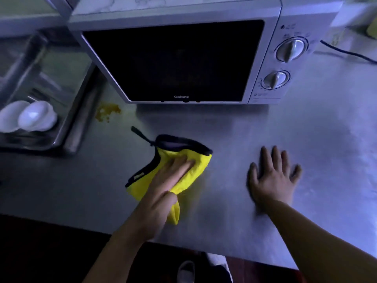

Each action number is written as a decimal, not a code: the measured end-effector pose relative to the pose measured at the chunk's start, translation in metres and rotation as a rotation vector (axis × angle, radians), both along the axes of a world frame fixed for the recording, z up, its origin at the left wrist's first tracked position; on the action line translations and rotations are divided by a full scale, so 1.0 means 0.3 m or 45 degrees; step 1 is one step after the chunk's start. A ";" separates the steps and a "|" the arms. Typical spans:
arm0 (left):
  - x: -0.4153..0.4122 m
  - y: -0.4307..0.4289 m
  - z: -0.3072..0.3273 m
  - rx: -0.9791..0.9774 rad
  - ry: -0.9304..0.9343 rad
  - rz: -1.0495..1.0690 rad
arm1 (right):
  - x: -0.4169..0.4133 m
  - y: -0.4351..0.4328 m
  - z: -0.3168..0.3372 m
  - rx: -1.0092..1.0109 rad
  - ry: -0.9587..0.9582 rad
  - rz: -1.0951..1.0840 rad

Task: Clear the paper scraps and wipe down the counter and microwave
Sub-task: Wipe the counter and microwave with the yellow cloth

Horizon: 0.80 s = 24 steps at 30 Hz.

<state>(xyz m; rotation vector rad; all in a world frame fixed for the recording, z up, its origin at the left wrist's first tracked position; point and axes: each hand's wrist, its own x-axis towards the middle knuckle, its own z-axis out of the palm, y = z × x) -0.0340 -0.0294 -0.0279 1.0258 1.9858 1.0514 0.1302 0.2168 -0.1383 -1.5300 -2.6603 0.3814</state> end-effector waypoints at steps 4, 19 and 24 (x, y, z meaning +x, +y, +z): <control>0.135 0.007 -0.210 -0.849 0.766 -0.158 | 0.005 0.001 0.012 -0.048 -0.012 0.016; 0.219 -0.352 -0.098 -0.324 0.211 0.915 | 0.005 -0.070 0.143 -0.344 -0.020 0.121; 0.237 -0.629 -0.076 -0.299 -0.072 1.419 | -0.101 -0.444 0.241 -0.194 0.293 0.943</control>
